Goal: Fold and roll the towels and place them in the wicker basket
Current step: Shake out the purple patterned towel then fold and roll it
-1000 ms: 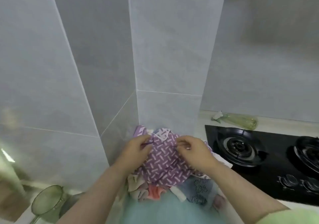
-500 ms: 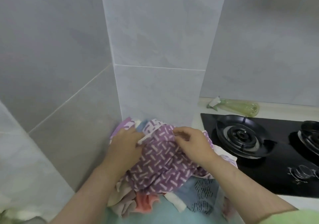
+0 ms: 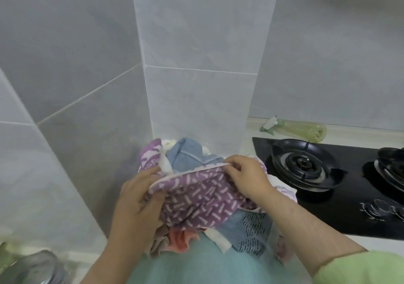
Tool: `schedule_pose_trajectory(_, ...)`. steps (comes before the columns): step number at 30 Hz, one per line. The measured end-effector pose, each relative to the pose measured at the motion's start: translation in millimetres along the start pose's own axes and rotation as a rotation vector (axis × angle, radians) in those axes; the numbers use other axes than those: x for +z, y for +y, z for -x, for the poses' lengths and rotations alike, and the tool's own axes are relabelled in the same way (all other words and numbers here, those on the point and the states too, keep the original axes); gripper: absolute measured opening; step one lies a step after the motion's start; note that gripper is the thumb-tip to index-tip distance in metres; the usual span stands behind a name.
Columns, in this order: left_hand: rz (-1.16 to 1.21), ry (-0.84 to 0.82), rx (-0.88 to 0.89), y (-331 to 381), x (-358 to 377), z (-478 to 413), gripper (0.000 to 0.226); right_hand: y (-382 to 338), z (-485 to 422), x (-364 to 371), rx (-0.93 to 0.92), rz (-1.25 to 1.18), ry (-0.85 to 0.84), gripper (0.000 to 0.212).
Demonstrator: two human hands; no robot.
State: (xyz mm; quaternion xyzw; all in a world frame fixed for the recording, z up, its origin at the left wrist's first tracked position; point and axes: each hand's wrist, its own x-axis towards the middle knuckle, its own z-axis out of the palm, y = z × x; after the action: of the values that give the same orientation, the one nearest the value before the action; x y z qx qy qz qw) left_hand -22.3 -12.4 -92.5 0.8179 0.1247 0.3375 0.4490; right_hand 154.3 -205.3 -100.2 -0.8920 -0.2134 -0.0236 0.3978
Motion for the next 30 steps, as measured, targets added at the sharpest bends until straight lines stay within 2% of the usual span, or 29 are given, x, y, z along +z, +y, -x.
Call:
schedule_pose_trajectory(4, 0.064, 0.023, -0.185, 8, 6, -7, 0.016, -2, 13, -15, 0.052, -0.2, 0.083, 0.012)
schedule_pose_trajectory(7, 0.216, 0.047, -0.249, 13, 7, -12, 0.02, -8, 25, -26, 0.046, -0.31, 0.14, 0.011)
schedule_pose_trajectory(15, 0.391, 0.102, -0.15, 26, 16, -12, 0.019, -28, 54, -50, -0.042, -0.394, 0.224, 0.019)
schedule_pose_trajectory(20, 0.464, 0.137, -0.054, 30, 18, 3, 0.033, -35, 79, -49, -0.061, -0.474, 0.265, 0.021)
schedule_pose_trajectory(24, 0.55, 0.164, 0.033, 40, 16, 18, 0.028, -46, 100, -50, -0.117, -0.571, 0.314, 0.02)
schedule_pose_trajectory(30, 0.545, 0.219, 0.115, 60, -6, 55, 0.023, -65, 152, -57, -0.143, -0.686, 0.376, 0.015)
